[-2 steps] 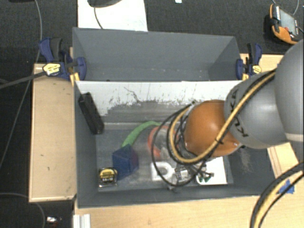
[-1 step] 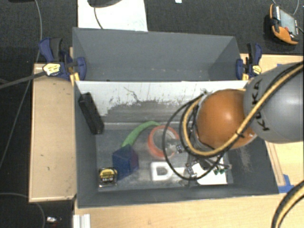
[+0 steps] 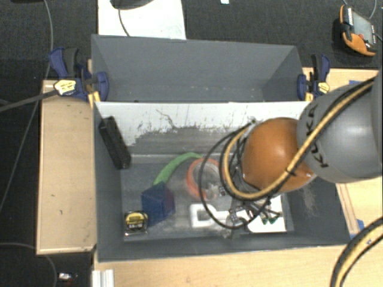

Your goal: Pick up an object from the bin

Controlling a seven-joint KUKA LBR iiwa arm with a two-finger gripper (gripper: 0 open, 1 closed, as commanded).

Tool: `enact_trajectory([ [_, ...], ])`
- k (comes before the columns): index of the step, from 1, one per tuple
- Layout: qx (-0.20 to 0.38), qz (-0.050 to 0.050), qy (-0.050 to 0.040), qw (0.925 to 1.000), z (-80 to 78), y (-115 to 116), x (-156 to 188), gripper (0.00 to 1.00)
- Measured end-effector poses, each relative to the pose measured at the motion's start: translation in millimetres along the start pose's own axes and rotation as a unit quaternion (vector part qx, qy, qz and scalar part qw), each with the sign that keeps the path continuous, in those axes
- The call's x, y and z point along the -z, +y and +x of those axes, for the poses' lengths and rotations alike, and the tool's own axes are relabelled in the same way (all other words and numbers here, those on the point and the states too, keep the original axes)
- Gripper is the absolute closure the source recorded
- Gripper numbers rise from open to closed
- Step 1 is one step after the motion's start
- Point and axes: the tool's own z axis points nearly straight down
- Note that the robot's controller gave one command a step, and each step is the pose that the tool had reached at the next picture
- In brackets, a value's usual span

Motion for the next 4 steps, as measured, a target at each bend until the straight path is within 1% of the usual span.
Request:
enact_trajectory([
  [1, -0.133, -0.001, -0.0064, 0.9911, -3.2, -7.5, -28.5, 0.0],
  [2, 0.023, 0.001, -0.0087, 0.9997, -2.4, -4.8, -25.6, 1.0],
  [3, 0.022, 0.001, -0.0087, 0.9997, -2.5, -4.8, -25.4, 1.0],
  [4, 0.021, 0.001, -0.0055, 0.9998, -0.3, -4.4, -11.8, 1.0],
])
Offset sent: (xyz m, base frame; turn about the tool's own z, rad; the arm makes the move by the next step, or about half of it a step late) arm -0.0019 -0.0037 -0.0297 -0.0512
